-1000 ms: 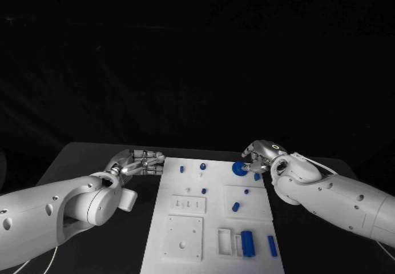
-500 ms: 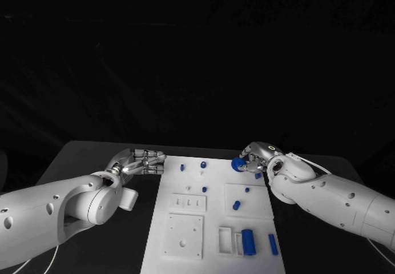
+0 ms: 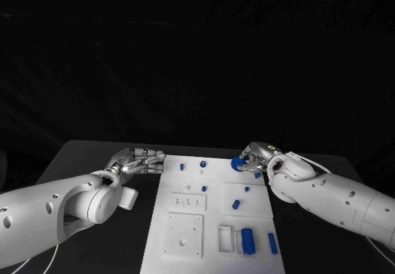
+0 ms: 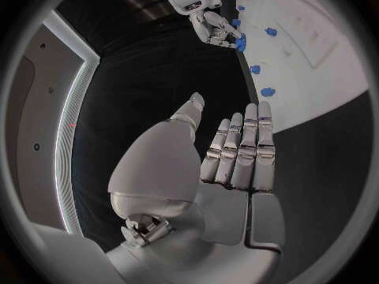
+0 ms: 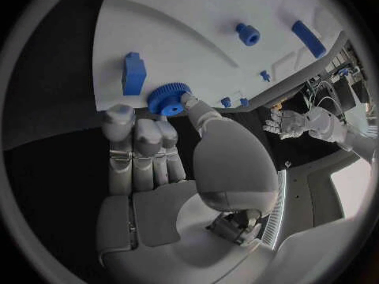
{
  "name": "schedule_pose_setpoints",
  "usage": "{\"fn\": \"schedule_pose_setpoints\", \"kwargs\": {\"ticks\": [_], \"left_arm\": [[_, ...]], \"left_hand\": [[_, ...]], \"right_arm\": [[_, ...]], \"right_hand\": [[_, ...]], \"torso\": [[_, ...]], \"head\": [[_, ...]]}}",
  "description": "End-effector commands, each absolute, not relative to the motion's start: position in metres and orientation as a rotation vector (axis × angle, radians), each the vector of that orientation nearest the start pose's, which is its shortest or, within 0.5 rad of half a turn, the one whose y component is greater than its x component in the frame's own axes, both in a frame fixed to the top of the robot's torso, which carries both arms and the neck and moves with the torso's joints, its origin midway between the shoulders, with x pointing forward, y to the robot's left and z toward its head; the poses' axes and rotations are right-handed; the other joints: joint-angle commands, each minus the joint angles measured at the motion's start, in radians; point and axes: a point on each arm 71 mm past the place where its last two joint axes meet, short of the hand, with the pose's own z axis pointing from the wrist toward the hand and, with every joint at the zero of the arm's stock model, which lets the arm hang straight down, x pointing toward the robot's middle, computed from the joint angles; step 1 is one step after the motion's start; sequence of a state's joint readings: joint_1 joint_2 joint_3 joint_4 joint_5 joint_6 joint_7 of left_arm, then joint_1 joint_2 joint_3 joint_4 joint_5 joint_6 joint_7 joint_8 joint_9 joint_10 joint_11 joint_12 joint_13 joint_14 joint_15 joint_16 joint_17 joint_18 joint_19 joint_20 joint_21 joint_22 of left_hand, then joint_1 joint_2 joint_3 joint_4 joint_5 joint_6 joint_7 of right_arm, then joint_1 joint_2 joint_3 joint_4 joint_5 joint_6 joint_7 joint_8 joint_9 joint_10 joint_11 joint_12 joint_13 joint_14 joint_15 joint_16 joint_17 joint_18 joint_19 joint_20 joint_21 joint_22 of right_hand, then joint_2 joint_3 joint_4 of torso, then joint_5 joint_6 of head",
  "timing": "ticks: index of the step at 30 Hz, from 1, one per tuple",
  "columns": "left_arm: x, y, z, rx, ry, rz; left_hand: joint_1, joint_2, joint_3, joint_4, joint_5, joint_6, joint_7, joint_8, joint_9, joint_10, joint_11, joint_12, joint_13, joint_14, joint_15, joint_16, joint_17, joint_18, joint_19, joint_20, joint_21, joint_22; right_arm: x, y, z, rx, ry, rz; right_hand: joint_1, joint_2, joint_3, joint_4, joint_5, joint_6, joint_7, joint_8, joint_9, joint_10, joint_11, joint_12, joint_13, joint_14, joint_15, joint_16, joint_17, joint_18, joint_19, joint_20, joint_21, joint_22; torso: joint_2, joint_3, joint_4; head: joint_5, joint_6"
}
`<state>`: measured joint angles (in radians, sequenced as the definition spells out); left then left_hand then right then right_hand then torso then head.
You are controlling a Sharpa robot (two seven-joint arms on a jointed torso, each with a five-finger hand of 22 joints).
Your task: Assemble the parts on the task board
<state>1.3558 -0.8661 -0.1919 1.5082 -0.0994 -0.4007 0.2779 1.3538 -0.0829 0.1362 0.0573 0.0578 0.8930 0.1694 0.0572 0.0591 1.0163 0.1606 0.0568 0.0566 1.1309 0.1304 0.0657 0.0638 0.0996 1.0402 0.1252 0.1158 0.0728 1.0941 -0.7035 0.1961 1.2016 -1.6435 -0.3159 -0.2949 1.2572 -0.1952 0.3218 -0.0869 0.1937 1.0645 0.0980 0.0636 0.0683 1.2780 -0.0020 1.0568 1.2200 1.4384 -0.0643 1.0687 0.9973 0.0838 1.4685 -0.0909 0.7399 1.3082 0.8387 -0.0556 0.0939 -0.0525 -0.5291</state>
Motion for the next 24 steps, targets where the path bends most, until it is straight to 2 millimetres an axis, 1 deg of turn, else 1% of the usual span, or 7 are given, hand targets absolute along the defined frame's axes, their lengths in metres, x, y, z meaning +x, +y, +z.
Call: {"fn": "schedule_pose_setpoints", "kwargs": {"ticks": [1,6,9,11,13,17,24], "left_arm": [[0.5009,0.2295,-0.1625,-0.992,1.515,-1.320],[0.5010,0.2295,-0.1626,-0.992,1.515,-1.320],[0.5011,0.2294,-0.1626,-0.992,1.516,-1.320],[0.5011,0.2294,-0.1627,-0.992,1.516,-1.320],[0.5012,0.2295,-0.1627,-0.992,1.516,-1.320],[0.5014,0.2297,-0.1628,-0.993,1.517,-1.319],[0.5018,0.2304,-0.1628,-0.993,1.515,-1.317]], "left_hand": [[0.001,-0.004,-0.001,0.007,-0.006,-0.007,0.000,0.001,0.000,-0.007,-0.001,0.001,0.001,0.000,0.005,0.002,0.001,-0.007,0.007,0.001,-0.001,0.000],[0.001,-0.004,-0.001,0.007,-0.006,-0.007,0.000,0.001,0.000,-0.007,-0.001,0.001,0.001,0.000,0.005,0.002,0.001,-0.007,0.007,0.001,-0.001,0.000],[0.001,-0.004,-0.001,0.007,-0.006,-0.007,0.000,0.001,0.000,-0.007,-0.001,0.001,0.001,0.000,0.005,0.002,0.001,-0.007,0.007,0.001,-0.001,0.000],[0.001,-0.004,-0.001,0.007,-0.006,-0.007,0.000,0.001,0.000,-0.007,-0.001,0.001,0.001,0.000,0.005,0.002,0.001,-0.007,0.007,0.001,-0.001,0.000],[0.001,-0.004,-0.001,0.007,-0.006,-0.007,0.000,0.001,0.000,-0.007,-0.001,0.001,0.001,0.000,0.005,0.002,0.001,-0.007,0.007,0.001,-0.001,0.000],[0.001,-0.004,-0.001,0.007,-0.006,-0.007,0.000,0.001,0.000,-0.007,-0.001,0.001,0.001,0.000,0.005,0.002,0.001,-0.007,0.007,0.001,-0.001,0.000],[0.001,-0.004,-0.001,0.007,-0.006,-0.007,0.000,0.001,0.000,-0.007,-0.001,0.001,0.001,0.000,0.005,0.002,0.001,-0.007,0.007,0.001,-0.001,0.000]], "right_arm": [[0.5500,-0.2459,-0.1932,0.043,1.663,0.285],[0.5505,-0.2459,-0.1964,0.035,1.698,0.279],[0.5505,-0.2450,-0.1971,0.032,1.706,0.278],[0.5504,-0.2445,-0.1972,0.030,1.709,0.278],[0.5503,-0.2442,-0.1973,0.028,1.710,0.277],[0.5499,-0.2437,-0.1959,0.024,1.696,0.272],[0.5458,-0.2390,-0.1880,0.019,1.634,0.279]], "right_hand": [[-0.013,-0.002,0.019,-0.004,0.010,0.011,0.001,-0.001,0.001,0.012,-0.001,0.013,0.008,0.007,-0.001,0.006,0.006,0.001,0.047,0.004,0.008,0.018],[-0.020,0.001,0.029,-0.010,0.027,0.024,-0.002,-0.001,0.001,0.022,-0.002,0.039,0.029,0.008,-0.001,0.018,0.022,0.000,0.049,0.004,0.016,0.029],[-0.021,0.003,0.032,-0.012,0.029,0.033,-0.003,-0.001,0.001,0.028,-0.003,0.053,0.039,0.009,-0.001,0.021,0.027,-0.001,0.049,0.003,0.019,0.034],[-0.022,0.004,0.035,-0.014,0.032,0.036,-0.004,-0.001,0.001,0.029,-0.003,0.056,0.042,0.009,-0.001,0.024,0.031,-0.001,0.049,0.004,0.021,0.038],[-0.025,0.004,0.037,-0.015,0.037,0.038,-0.005,-0.001,0.001,0.034,-0.003,0.067,0.051,0.010,-0.001,0.025,0.034,-0.002,0.050,0.004,0.023,0.041],[-0.026,0.006,0.047,-0.018,0.063,0.050,-0.007,-0.001,0.001,0.046,-0.006,0.091,0.069,0.011,-0.003,0.032,0.044,-0.002,0.051,0.002,0.031,0.049],[-0.029,0.006,0.083,-0.024,0.102,0.074,-0.014,-0.001,0.002,0.071,-0.010,0.134,0.105,0.013,-0.006,0.042,0.054,-0.005,0.054,-0.002,0.059,0.065]], "torso": [[0.000,0.0000,0.0005],[0.001,0.0001,-0.0004],[0.000,0.0001,-0.0001],[0.000,-0.0003,0.0003],[0.000,-0.0009,0.0007],[-0.001,-0.0015,0.0010],[-0.002,-0.0025,-0.0015]], "head": [[-0.001,-0.002],[-0.001,-0.004],[-0.002,-0.005],[-0.003,-0.007],[-0.003,-0.006],[-0.003,-0.006],[0.000,-0.004]]}}
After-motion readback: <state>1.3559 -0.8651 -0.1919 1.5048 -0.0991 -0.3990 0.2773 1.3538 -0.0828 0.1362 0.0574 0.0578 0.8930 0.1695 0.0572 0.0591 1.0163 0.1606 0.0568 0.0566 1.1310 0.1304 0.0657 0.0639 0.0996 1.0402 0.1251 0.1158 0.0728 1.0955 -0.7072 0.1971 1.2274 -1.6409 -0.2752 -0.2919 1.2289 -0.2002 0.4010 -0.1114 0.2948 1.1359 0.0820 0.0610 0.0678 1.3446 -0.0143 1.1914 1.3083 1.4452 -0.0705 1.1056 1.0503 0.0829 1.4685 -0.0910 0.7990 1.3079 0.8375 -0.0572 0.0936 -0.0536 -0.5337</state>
